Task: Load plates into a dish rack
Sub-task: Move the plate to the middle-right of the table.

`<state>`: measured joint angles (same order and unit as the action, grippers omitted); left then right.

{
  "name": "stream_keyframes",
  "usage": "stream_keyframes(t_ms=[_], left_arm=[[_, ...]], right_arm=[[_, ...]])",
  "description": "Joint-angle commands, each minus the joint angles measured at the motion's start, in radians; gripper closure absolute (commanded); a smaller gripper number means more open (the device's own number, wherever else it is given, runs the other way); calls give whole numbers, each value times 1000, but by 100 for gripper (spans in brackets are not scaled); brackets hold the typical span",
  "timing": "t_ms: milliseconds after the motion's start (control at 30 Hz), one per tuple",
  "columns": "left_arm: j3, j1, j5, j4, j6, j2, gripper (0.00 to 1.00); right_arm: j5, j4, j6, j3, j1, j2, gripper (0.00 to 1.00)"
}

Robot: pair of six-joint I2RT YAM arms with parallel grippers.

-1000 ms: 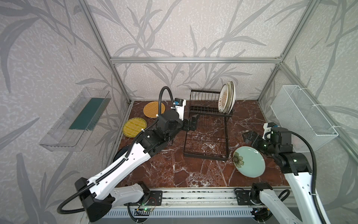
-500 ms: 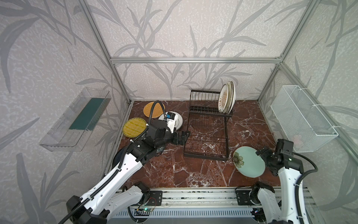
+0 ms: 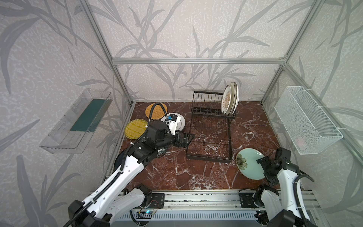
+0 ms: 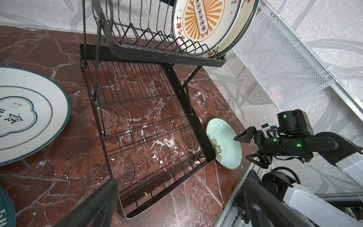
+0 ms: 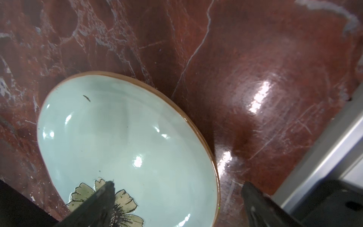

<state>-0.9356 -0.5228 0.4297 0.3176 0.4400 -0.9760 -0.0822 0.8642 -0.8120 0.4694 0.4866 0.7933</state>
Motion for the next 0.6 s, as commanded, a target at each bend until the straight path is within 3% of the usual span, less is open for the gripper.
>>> stream_keyframes(t_ms=[0,367,567], left_arm=[[14,15,27,-28,14,14,1],[27,56,49,-58,38,15,1],[33,66,47,-62,39,19,1]], right_arm=[[-60,-55,-40,-35,6,-1,1],[-220,-331,-120,-150,-3,92,1],[-259,-562,-166,-170,-4,232,1]])
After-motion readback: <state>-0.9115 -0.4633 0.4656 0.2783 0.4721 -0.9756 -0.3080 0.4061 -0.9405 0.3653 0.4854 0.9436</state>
